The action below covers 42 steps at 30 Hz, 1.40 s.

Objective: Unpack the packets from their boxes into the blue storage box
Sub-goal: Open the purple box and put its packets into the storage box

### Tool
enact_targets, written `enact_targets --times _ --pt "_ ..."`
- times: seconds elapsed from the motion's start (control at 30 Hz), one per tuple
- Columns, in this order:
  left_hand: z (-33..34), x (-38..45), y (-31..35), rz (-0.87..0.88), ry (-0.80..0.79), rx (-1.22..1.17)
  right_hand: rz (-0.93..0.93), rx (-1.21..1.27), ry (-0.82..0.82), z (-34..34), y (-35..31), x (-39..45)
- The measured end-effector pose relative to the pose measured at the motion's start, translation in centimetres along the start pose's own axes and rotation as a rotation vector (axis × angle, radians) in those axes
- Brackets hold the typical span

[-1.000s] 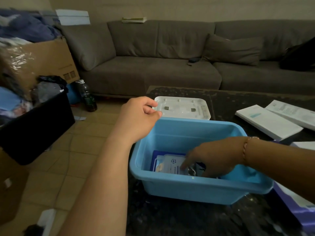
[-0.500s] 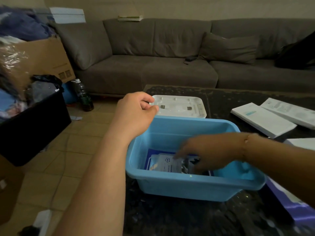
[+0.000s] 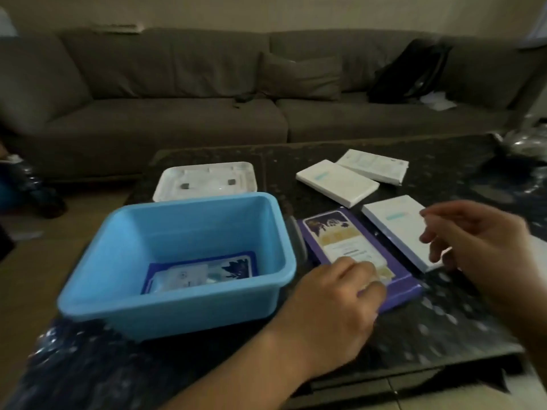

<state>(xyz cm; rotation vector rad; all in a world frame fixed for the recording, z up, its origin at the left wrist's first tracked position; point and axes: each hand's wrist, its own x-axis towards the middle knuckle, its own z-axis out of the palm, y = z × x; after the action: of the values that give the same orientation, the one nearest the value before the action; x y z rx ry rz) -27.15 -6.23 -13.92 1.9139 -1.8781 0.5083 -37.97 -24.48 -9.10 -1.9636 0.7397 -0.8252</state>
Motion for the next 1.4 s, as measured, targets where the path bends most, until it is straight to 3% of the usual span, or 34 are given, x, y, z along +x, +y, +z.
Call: enact_targets --times 0.13,0.33,0.47,0.57,0.8,1.0,1.13,1.4 --pt "2.2 -0.4 0.9 -0.040 -0.082 0.064 0.037 -0.065 -0.008 -0.9 2.4 -1.6" --pt "4.9 -0.6 -0.5 -0.227 -0.212 0.106 -0.065 -0.371 -0.236 -1.1 3.6 -2.9" --pt "5.8 -0.9 -1.3 -0.134 -0.137 0.157 -0.174 -0.735 -0.512 -1.4 3.9 -3.1" --pt "5.7 -0.6 -2.2 -0.161 -0.059 0.133 -0.244 -0.731 -0.601 -0.3 4.4 -3.6" --pt "4.2 0.6 -1.9 -0.297 0.097 -0.018 -0.446 -0.730 -0.423 2.9 5.6 -4.9" --pt "3.3 1.0 -1.7 -0.303 0.111 -0.069 -0.610 -0.838 -0.292 4.8 6.7 -3.7" --pt "3.3 1.0 -1.5 -0.306 0.109 -0.075 -0.759 -0.736 -0.203 4.7 7.0 -3.3" --pt "3.4 1.7 -1.3 -0.388 0.142 -0.164 -0.782 -0.580 -0.120 3.0 6.4 -4.9"
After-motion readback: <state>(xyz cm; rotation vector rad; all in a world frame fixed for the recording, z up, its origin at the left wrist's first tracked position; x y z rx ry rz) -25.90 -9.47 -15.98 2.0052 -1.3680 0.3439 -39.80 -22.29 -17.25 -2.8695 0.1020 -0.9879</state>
